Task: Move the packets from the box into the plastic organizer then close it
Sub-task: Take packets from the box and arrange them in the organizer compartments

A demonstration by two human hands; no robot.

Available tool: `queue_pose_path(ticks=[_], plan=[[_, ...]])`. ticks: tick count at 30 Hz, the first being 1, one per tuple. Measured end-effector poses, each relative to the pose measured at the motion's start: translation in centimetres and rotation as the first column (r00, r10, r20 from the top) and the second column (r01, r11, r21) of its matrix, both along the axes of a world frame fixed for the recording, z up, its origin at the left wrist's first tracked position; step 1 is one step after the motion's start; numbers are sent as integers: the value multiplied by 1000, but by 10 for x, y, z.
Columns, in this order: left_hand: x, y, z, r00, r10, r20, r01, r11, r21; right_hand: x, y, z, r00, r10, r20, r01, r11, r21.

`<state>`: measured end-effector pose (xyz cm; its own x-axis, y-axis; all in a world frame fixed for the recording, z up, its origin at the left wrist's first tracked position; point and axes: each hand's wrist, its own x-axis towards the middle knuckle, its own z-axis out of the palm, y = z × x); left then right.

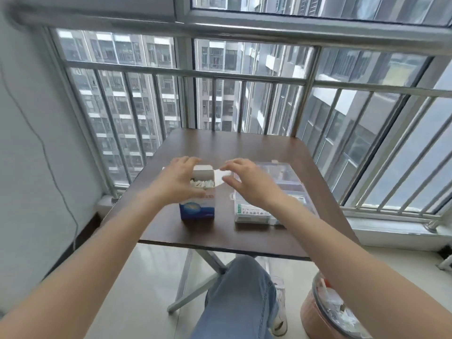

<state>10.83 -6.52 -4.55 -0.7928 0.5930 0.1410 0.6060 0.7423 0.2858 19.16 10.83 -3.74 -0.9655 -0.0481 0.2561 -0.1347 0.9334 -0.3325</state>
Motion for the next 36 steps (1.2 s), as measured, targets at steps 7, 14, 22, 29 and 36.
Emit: queue_pose_path(ticks=[7,14,22,29,36], plan=[[-11,-24,-15,997,-45,64,48,998,-51,-11,-25,-3,996,-40,84,41,999,0],[10,-49,-32,990,-107,-93,124,971,205,-3,-41,-10,989,85,-124,-77,995,69],[22,-54,-37,987,-112,-115,138,957,253,-7,-68,-15,982,102,-158,-38,931,362],[25,-54,-36,988,-113,-105,137,955,261,-6,-75,-18,981,14,-193,70,905,420],[29,-54,-37,991,-107,-84,128,943,307,-1,-77,-14,976,139,-166,-84,950,301]])
